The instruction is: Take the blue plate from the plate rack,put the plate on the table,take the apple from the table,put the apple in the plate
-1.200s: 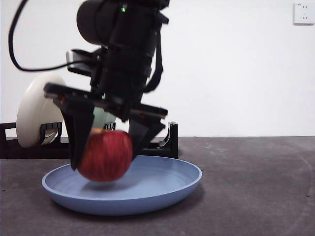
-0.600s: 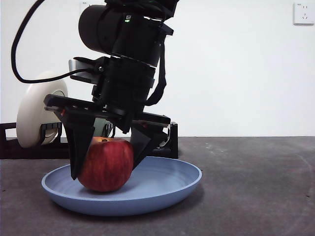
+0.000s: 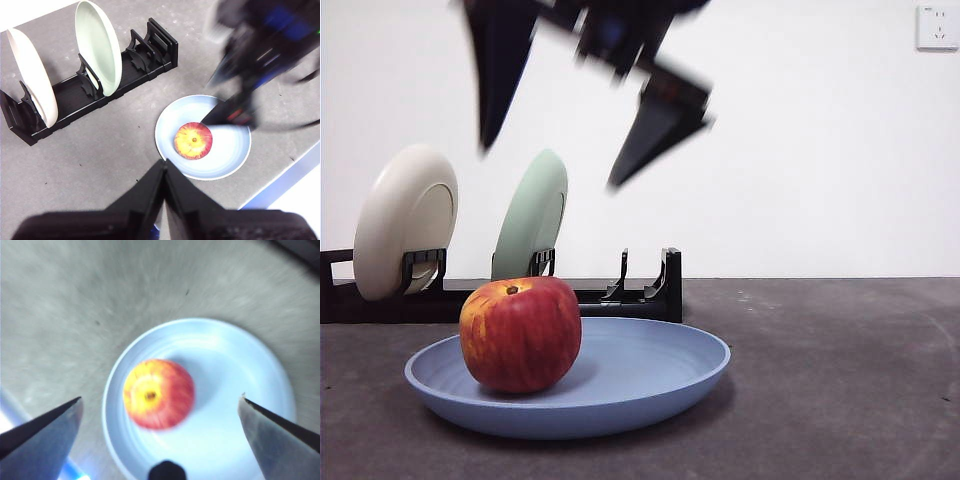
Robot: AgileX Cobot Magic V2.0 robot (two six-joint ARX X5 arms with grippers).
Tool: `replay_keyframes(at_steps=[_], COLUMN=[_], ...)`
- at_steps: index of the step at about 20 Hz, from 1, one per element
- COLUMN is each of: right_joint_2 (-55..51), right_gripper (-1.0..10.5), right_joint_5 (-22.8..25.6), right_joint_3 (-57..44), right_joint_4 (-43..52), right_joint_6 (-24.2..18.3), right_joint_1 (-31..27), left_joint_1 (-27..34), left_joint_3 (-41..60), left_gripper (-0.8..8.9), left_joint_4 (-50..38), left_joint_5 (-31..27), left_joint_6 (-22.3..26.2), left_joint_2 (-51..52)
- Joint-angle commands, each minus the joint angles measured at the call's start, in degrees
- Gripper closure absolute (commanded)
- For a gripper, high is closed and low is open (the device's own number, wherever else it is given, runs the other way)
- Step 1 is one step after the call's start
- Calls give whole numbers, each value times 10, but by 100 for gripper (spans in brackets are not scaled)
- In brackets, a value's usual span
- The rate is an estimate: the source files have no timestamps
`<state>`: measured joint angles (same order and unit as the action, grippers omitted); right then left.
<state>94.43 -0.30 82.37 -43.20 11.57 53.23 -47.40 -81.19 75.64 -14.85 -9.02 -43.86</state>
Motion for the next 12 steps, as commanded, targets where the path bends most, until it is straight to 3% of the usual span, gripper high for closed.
replay_keyframes(at_steps=[1,3,4,6,12], right_joint_2=[-77,-145,-177,-234,-324], right_gripper=[494,863,963,949,946], right_joint_5=[32,88,121,157,158], right_joint_3=[-3,-3,-3,-3,-3], right_joint_4=[-40,-86,-106,-138,-174], right_joint_6=[-1,-1,-1,-1,4], right_joint_1=[1,1,1,0,0], left_joint_1=[2,2,2,2,2], left_joint_3=[0,0,0,0,0], left_gripper=[817,817,817,817,817], left_joint_4=[-1,-1,-1,-1,-1], left_joint_5=[-2,-2,-2,-2,-2], left_joint_6=[6,6,6,6,6], left_joint_2=[1,1,1,1,-13])
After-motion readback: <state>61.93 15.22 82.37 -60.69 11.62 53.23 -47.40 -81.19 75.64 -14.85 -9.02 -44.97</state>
